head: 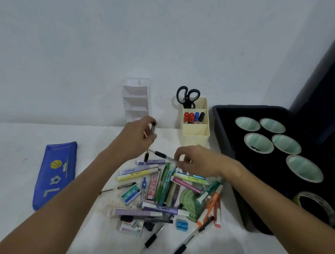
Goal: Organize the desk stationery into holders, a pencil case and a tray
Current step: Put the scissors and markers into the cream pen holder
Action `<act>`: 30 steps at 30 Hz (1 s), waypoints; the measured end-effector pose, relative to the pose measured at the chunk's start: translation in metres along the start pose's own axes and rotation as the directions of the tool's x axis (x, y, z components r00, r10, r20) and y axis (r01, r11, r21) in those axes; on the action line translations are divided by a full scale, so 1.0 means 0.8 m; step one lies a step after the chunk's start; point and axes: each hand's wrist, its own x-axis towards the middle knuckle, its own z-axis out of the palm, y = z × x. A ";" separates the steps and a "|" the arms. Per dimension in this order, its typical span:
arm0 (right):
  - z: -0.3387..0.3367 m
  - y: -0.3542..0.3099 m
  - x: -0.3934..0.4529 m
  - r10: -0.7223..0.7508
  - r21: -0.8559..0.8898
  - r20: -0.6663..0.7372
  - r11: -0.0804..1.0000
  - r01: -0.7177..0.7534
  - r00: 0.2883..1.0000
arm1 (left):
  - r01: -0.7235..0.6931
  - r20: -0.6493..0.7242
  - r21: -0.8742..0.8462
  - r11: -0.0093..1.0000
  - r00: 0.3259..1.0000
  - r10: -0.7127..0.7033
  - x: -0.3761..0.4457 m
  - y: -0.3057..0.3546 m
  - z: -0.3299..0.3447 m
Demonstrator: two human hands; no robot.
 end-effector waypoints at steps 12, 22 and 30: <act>-0.089 0.067 0.017 0.292 0.103 -0.538 0.954 -0.282 0.791 | -0.156 -0.245 -0.259 0.953 0.965 0.091 0.080 0.074 0.055; -0.044 0.081 0.063 0.300 0.113 -0.525 0.952 -0.284 0.796 | -0.115 -0.126 -0.057 0.992 0.986 0.107 0.086 0.052 0.100; -0.029 0.082 0.074 0.299 0.204 -0.484 0.952 -0.226 0.823 | -0.069 -0.077 -0.061 0.996 0.995 0.065 0.083 0.038 0.110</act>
